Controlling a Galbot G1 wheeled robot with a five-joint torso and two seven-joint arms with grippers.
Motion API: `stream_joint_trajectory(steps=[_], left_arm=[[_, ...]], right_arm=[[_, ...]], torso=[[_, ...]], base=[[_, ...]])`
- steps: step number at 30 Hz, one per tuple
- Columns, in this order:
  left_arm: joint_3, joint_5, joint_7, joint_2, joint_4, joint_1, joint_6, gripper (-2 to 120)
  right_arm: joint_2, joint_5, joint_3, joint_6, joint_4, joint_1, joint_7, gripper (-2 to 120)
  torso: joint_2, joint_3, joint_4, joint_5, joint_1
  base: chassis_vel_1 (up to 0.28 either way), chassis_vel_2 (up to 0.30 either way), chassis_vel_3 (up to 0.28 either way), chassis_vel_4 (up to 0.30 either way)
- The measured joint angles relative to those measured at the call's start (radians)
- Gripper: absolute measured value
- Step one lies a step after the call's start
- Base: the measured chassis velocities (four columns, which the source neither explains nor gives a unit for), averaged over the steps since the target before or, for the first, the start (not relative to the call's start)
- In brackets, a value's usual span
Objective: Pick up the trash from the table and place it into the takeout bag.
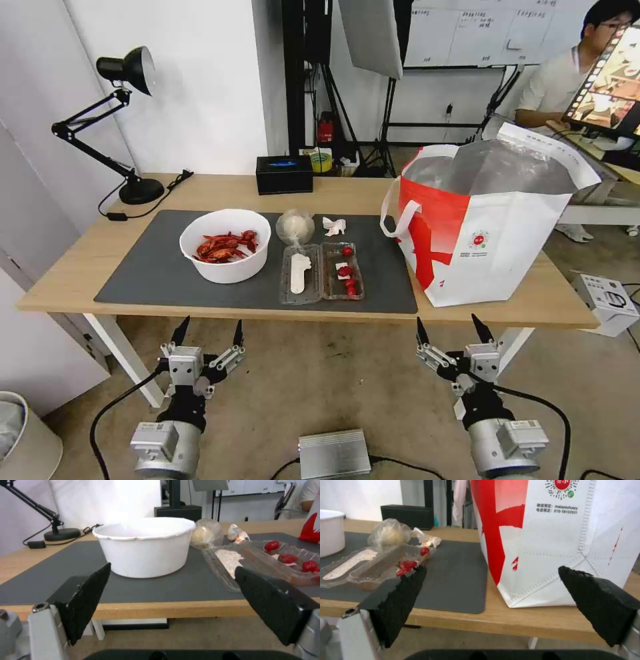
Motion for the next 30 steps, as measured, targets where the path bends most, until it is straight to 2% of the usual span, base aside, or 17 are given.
stream_joint_trajectory(steps=[6,9,10,12,16,19,20,23,24,25,27,28,29,30], left_arm=[[0.01,-0.015,-0.019,0.007,0.0,-0.006,0.014,100],[0.062,-0.092,-0.118,0.047,-0.011,-0.038,0.096,100],[0.062,-0.092,-0.118,0.047,-0.011,-0.038,0.096,100],[0.103,-0.151,-0.192,0.077,-0.02,-0.063,0.159,100],[0.12,-0.176,-0.223,0.092,-0.023,-0.073,0.183,100],[0.172,-0.255,-0.322,0.137,-0.038,-0.109,0.258,100],[0.172,-0.255,-0.322,0.137,-0.038,-0.109,0.258,100],[0.226,-0.337,-0.425,0.183,-0.054,-0.145,0.337,100],[0.226,-0.337,-0.425,0.183,-0.054,-0.145,0.337,100],[0.247,-0.368,-0.464,0.201,-0.06,-0.159,0.367,100],[0.284,-0.424,-0.534,0.233,-0.071,-0.184,0.421,100],[0.284,-0.424,-0.534,0.233,-0.071,-0.184,0.421,100],[0.298,-0.45,-0.567,0.251,-0.089,-0.19,0.441,100],[0.302,-0.46,-0.579,0.259,-0.114,-0.191,0.444,100]], right_arm=[[-0.03,0.019,0.0,-0.027,0.0,0.008,0.007,100],[-0.121,0.084,0.002,-0.121,0.001,0.037,0.04,100],[-0.121,0.084,0.002,-0.121,0.001,0.037,0.04,100],[-0.196,0.138,0.004,-0.197,0.003,0.061,0.068,100],[-0.24,0.161,0.004,-0.223,0.003,0.071,0.076,100],[-0.341,0.237,0.007,-0.309,0.005,0.107,0.104,100],[-0.341,0.237,0.007,-0.309,0.005,0.107,0.104,100],[-0.443,0.313,0.011,-0.395,0.009,0.143,0.134,100],[-0.443,0.313,0.011,-0.395,0.009,0.143,0.134,100],[-0.48,0.339,0.009,-0.393,0.009,0.161,0.138,100],[-0.508,0.354,0.004,-0.336,0.01,0.19,0.131,100],[-0.508,0.354,0.004,-0.336,0.01,0.19,0.131,100],[-0.511,0.356,0.002,-0.325,0.01,0.193,0.129,100],[-0.511,0.356,0.002,-0.32,0.012,0.196,0.129,100]], torso=[[0.0,0.0,0.0001,0.0005,0.0],[0.0,0.0,0.0001,0.0001,0.0],[0.0,0.0,0.0001,0.0001,0.0],[0.0,0.0,0.0,0.0001,0.0],[0.0,0.0,-0.0001,0.0006,0.0],[0.0,0.0,-0.0001,0.0002,0.0],[0.0,0.0,-0.0001,0.0002,0.0],[0.0,0.0,0.0,0.0002,0.0],[0.0,0.0,0.0,0.0002,0.0],[0.0,0.0,-0.0003,-0.0001,0.0],[0.0,0.0,0.0007,-0.0001,0.0],[0.0,0.0,0.0007,-0.0001,0.0],[0.0,0.0,-0.0003,-0.0001,0.0],[0.0,0.0,-0.0001,-0.0001,0.0]], base=[[0.0,0.0,0.0,0.0],[0.0,0.0,0.0,0.0],[0.0,0.0,0.0,0.0],[0.0,0.0,0.0,0.0],[0.0,0.0,0.0,0.0],[0.0,0.0,0.0,0.0],[0.0,0.0,0.0,0.0],[0.0,0.0,0.0,0.0],[0.0,0.0,0.0,0.0],[0.0,0.0,0.0,0.0],[0.0,0.0,0.0,0.0],[0.0,0.0,0.0,0.0],[0.0,0.0,0.0,0.0],[0.0,0.0,0.0,0.0]])
